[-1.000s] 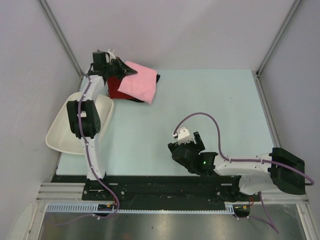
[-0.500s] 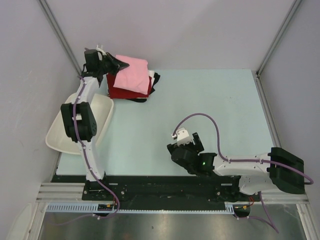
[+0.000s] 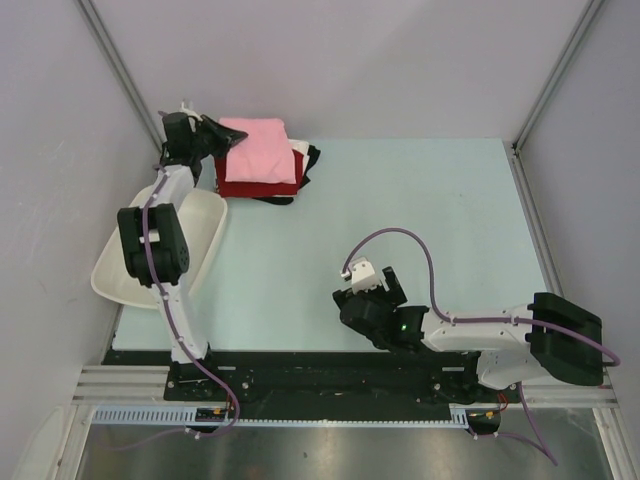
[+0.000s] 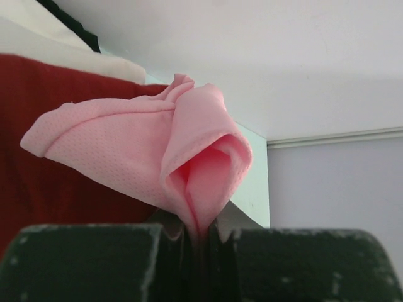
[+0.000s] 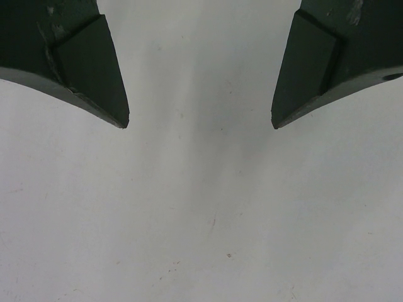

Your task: Fold and stack the t-shirts

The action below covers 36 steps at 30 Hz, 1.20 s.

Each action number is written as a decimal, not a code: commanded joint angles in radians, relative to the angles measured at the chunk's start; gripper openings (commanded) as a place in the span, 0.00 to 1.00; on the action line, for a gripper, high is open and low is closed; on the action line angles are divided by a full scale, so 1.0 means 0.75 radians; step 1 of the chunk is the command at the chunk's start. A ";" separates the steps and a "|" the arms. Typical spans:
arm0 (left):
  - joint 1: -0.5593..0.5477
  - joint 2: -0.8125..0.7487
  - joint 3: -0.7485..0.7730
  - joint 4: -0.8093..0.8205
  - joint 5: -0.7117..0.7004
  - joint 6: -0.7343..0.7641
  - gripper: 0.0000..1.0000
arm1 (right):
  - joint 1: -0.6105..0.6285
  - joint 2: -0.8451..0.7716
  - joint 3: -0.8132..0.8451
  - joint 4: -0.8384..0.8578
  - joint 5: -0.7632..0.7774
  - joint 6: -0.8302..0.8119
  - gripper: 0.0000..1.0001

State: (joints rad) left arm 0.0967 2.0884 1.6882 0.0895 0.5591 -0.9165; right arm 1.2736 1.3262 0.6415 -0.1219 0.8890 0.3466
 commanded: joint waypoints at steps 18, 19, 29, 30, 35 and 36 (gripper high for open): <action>0.202 0.190 0.190 -0.109 -0.039 0.072 1.00 | 0.004 0.052 0.032 0.023 -0.007 -0.020 0.99; 0.210 0.169 0.163 -0.166 -0.072 0.085 1.00 | 0.004 0.062 0.049 0.021 -0.007 -0.018 1.00; 0.249 -0.288 -0.422 -0.402 -0.547 0.016 1.00 | -0.002 0.073 0.141 -0.118 0.168 0.166 0.99; 0.249 -0.344 -0.580 -0.327 -0.571 -0.005 1.00 | -0.011 0.073 0.159 -0.146 0.171 0.206 1.00; 0.247 -0.728 -0.939 -0.226 -0.704 -0.073 1.00 | -0.115 0.070 0.221 -0.210 -0.051 0.242 1.00; 0.245 -0.784 -1.049 -0.195 -0.715 -0.075 1.00 | -0.153 0.083 0.239 -0.220 -0.068 0.246 1.00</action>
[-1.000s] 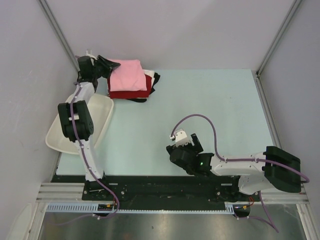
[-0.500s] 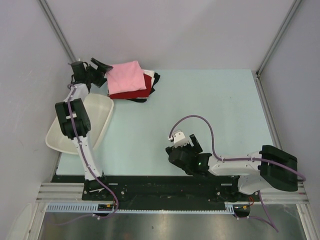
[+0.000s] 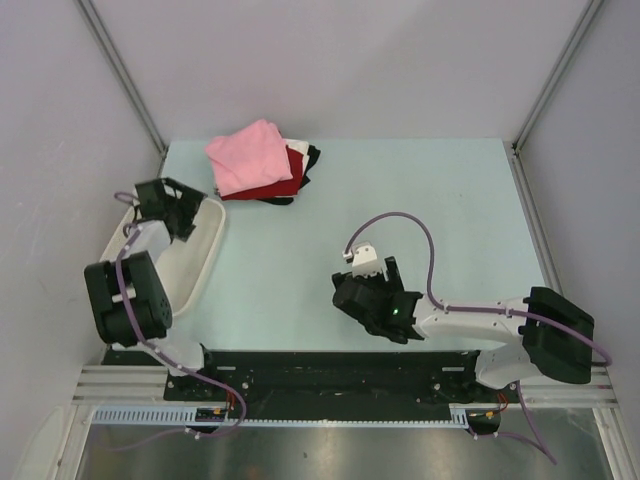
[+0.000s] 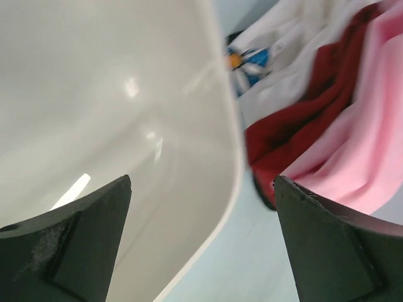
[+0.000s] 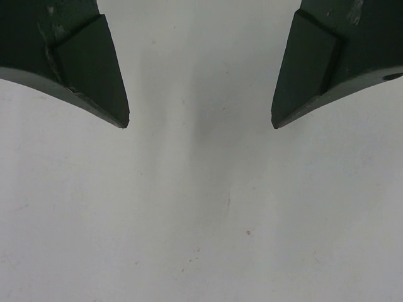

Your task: Fold and stack the t-shirts

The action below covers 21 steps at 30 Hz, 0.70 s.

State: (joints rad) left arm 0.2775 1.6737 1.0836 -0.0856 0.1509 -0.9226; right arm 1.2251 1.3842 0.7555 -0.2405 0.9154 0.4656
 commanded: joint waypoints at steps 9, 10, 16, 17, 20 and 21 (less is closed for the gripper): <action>-0.032 -0.779 -0.518 -0.006 -0.101 0.017 1.00 | -0.228 0.077 0.261 -0.195 -0.179 0.189 1.00; -0.051 -0.885 -0.522 -0.037 -0.087 0.052 1.00 | -0.251 0.075 0.277 -0.205 -0.185 0.189 1.00; -0.302 -1.343 -0.512 -0.286 -0.124 0.221 1.00 | -0.322 0.024 0.375 -0.231 -0.218 0.136 1.00; -0.345 -1.382 -0.494 -0.360 -0.113 0.236 1.00 | -0.337 0.002 0.391 -0.242 -0.212 0.126 1.00; -0.394 -1.519 -0.494 -0.472 -0.072 0.283 1.00 | -0.357 -0.050 0.414 -0.266 -0.218 0.109 1.00; -0.399 -1.554 -0.510 -0.493 -0.064 0.297 1.00 | -0.361 -0.062 0.428 -0.278 -0.212 0.107 1.00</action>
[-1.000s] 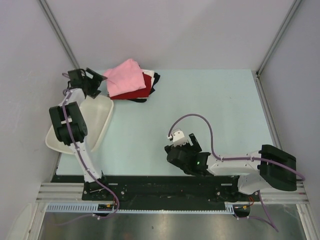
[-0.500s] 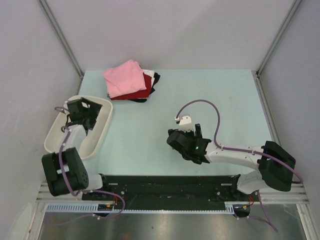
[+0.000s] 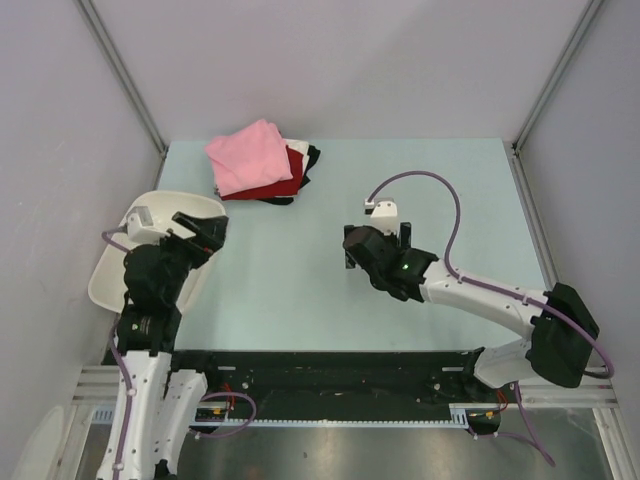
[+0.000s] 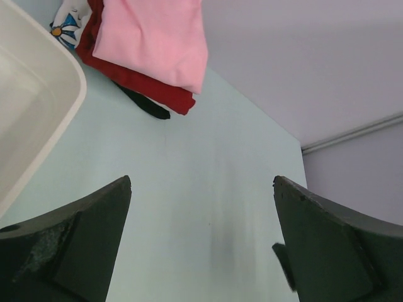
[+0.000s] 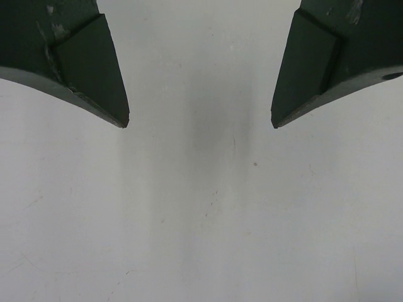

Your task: Fold and stack the t-shirts

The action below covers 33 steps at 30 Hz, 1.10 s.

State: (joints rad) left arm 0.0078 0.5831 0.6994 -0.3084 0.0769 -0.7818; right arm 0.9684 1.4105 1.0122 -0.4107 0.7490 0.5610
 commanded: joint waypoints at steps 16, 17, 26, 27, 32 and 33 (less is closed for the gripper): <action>-0.078 -0.297 -0.080 -0.103 0.613 0.188 1.00 | -0.027 -0.498 0.207 -0.177 0.216 -0.142 1.00; -0.078 -0.279 -0.084 -0.062 0.638 0.188 1.00 | -0.027 -0.504 0.211 -0.144 0.232 -0.195 1.00; -0.229 0.240 -0.004 0.335 0.540 0.198 1.00 | -0.209 -0.282 0.291 -0.013 0.157 -0.337 1.00; -0.260 0.365 0.016 0.388 0.513 0.208 1.00 | -0.246 -0.241 0.319 -0.011 0.064 -0.317 1.00; -0.523 0.733 0.216 0.407 0.342 0.300 1.00 | -0.456 -0.042 0.354 -0.039 -0.237 -0.184 1.00; -0.558 0.821 0.231 0.405 0.329 0.308 1.00 | -0.507 0.011 0.354 -0.048 -0.303 -0.163 1.00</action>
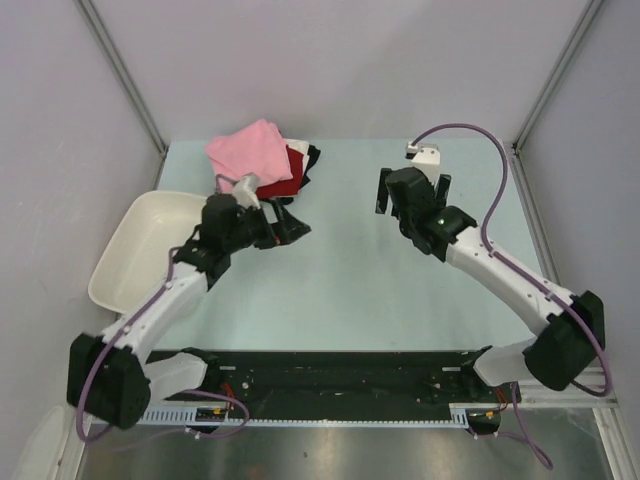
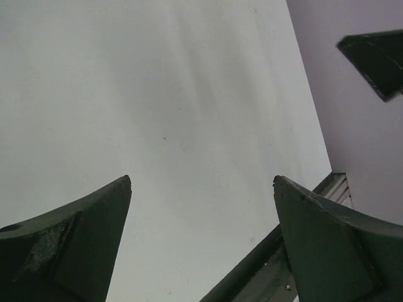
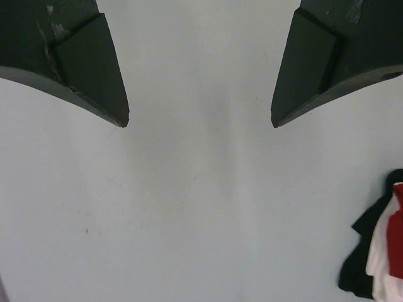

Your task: Fold and stack the t-shirts

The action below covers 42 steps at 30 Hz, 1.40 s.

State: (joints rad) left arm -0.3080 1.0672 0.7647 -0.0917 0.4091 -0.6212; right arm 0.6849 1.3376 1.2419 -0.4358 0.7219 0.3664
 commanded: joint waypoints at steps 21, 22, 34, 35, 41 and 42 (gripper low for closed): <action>-0.440 0.222 0.101 0.092 -0.799 0.184 1.00 | -0.210 0.321 -0.022 -0.037 -0.155 0.182 1.00; -0.442 0.207 0.101 0.086 -0.807 0.186 1.00 | -0.210 0.309 -0.024 -0.037 -0.143 0.180 1.00; -0.442 0.181 0.095 0.108 -0.822 0.164 1.00 | -0.214 0.170 -0.038 -0.006 -0.073 0.109 1.00; -0.442 0.177 0.095 0.110 -0.818 0.164 1.00 | -0.214 0.168 -0.038 -0.004 -0.071 0.107 1.00; -0.442 0.138 0.124 0.081 -0.832 0.176 1.00 | -0.220 0.119 -0.046 0.018 -0.128 0.082 1.00; -0.442 0.132 0.130 0.077 -0.844 0.178 1.00 | -0.222 0.113 -0.046 0.021 -0.142 0.082 1.00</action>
State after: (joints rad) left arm -0.6346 1.2163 0.8295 -0.0326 -0.1841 -0.5041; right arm 0.5259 1.4754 1.2079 -0.4614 0.6353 0.4484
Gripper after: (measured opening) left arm 0.996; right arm 0.995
